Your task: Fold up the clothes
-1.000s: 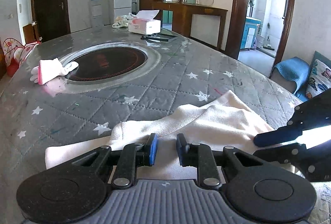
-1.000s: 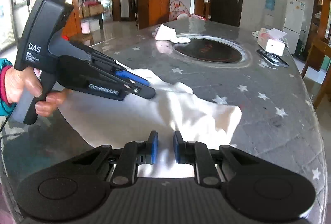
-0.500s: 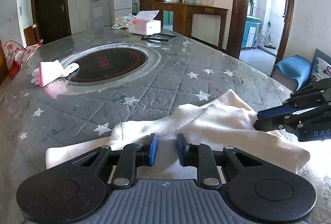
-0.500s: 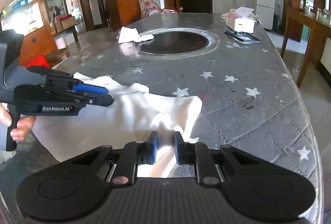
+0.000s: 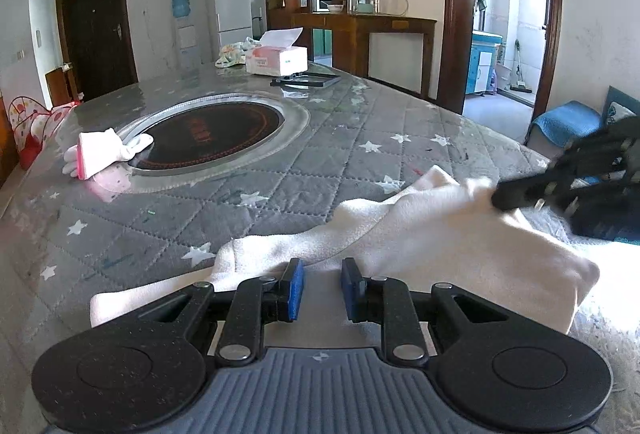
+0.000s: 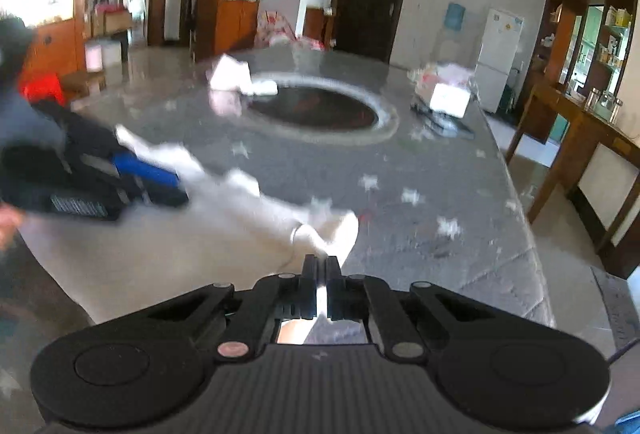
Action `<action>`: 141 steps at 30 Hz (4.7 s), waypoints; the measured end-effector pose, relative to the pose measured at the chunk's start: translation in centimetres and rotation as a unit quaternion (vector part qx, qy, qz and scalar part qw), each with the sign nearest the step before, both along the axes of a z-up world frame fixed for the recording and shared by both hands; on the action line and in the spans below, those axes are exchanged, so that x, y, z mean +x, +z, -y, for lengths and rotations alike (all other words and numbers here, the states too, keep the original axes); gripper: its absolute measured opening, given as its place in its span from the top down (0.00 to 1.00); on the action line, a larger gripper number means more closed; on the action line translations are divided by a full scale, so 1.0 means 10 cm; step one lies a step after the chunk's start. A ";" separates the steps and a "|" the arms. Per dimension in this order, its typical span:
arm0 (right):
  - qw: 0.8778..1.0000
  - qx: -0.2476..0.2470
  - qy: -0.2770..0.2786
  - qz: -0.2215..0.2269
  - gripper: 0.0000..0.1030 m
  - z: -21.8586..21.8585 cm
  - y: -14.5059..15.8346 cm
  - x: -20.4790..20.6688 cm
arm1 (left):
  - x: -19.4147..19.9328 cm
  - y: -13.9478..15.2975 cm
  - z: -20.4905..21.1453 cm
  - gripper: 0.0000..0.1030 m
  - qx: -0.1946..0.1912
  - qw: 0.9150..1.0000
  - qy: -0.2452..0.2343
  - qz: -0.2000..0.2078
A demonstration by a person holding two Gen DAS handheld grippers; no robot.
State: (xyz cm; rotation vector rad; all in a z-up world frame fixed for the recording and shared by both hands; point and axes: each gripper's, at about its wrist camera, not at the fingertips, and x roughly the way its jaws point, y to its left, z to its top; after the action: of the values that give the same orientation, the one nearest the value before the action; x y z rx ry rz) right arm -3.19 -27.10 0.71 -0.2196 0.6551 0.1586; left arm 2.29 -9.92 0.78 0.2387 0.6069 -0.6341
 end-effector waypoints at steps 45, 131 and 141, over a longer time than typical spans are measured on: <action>0.992 -0.019 0.125 -0.001 0.95 -0.42 0.17 -0.69 | -0.22 0.22 -0.12 0.71 0.006 1.000 0.003 0.015; 0.995 0.070 0.053 -0.037 0.74 -0.16 0.06 0.33 | 0.21 0.08 -0.77 0.91 -0.076 0.985 0.131 -0.079; 0.996 0.062 0.052 -0.027 0.66 -0.19 0.10 0.21 | 0.06 0.24 -0.79 0.54 -0.079 0.986 0.128 -0.069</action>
State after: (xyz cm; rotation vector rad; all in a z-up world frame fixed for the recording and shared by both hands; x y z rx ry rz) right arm -1.10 -25.17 1.72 -0.1302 0.6845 0.3053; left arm 2.87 -2.03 3.13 -0.0321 0.7035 -0.4482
